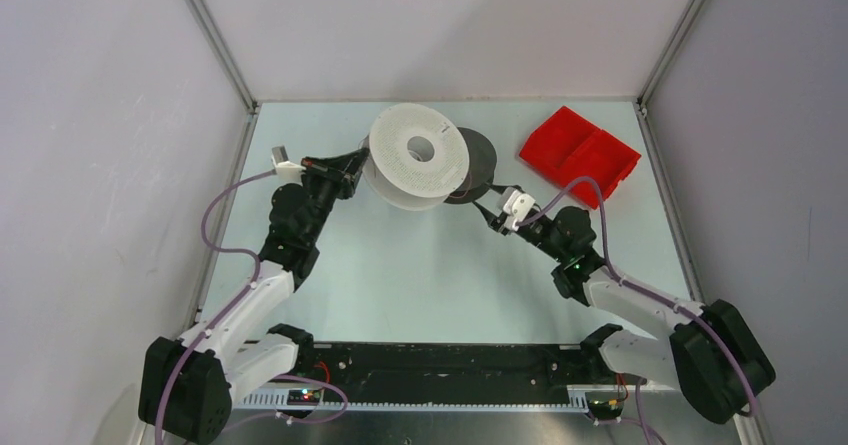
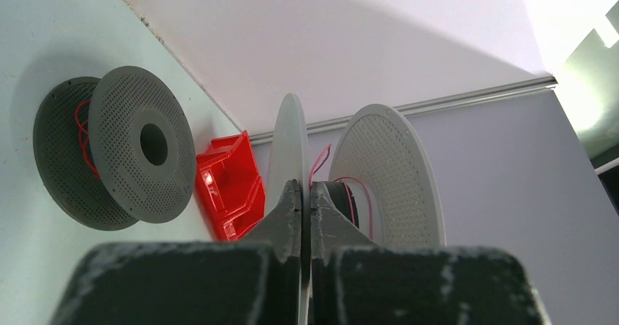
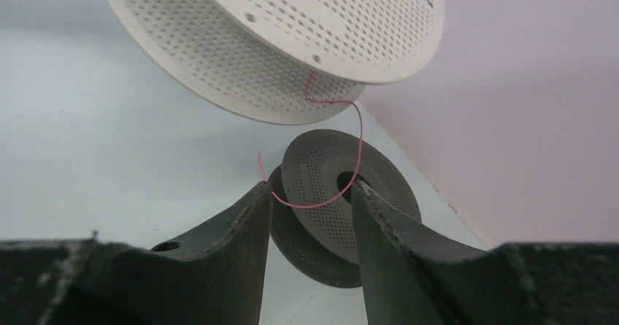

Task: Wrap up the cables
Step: Wrap the cable around the cable reel.

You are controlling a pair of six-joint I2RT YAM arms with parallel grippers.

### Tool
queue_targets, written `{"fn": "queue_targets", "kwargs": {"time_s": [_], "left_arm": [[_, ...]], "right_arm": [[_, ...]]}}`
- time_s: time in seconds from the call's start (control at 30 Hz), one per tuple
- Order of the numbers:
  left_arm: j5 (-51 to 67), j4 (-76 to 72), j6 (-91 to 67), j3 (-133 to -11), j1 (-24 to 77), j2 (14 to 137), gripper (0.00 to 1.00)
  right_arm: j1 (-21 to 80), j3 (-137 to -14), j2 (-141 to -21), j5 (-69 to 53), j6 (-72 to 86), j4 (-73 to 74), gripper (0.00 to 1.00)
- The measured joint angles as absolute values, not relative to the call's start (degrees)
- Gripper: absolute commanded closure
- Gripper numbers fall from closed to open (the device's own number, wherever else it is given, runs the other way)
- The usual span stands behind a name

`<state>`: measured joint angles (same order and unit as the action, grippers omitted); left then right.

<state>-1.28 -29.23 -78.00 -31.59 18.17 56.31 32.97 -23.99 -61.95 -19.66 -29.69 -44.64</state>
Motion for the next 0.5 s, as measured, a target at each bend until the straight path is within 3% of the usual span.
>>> {"fn": "queue_targets", "kwargs": {"time_s": [0.5], "left_arm": [[2.0, -28.9, -78.0, -31.6, 18.2, 55.7, 1.00]], "right_arm": [[21.2, -30.5, -83.5, -33.4, -5.3, -61.4, 0.45]]}}
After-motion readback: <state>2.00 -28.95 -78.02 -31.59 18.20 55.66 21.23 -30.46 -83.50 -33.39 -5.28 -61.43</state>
